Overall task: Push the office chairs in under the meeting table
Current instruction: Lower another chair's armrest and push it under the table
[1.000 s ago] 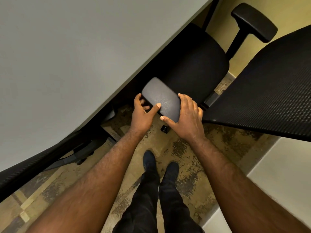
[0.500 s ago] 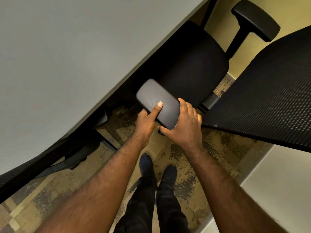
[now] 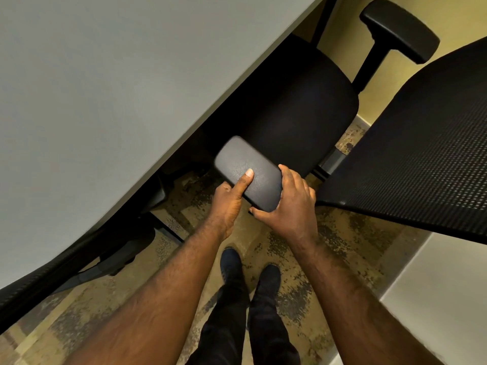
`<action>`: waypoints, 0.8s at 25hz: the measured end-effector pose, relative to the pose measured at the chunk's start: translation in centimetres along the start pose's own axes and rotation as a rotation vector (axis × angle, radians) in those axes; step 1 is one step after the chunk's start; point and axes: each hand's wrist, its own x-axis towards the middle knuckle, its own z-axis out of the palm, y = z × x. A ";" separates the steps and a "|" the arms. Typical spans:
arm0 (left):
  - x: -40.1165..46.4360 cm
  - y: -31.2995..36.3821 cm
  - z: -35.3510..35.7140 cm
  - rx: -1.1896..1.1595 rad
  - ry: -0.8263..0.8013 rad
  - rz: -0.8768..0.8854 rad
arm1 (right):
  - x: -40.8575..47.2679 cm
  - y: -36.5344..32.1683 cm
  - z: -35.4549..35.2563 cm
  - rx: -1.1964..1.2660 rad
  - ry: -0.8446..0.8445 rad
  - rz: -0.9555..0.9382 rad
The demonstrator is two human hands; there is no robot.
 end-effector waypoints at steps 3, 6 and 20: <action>0.9 -0.8 -0.3 0.029 -0.045 -0.023 | 0.1 0.7 1.1 0.020 -0.014 0.027; 1.7 -1.7 -0.3 0.034 -0.036 -0.039 | 0.3 1.3 2.1 0.044 -0.013 0.042; 2.7 -2.7 -0.5 0.017 -0.025 -0.060 | 0.4 1.3 3.1 -0.016 -0.064 -0.010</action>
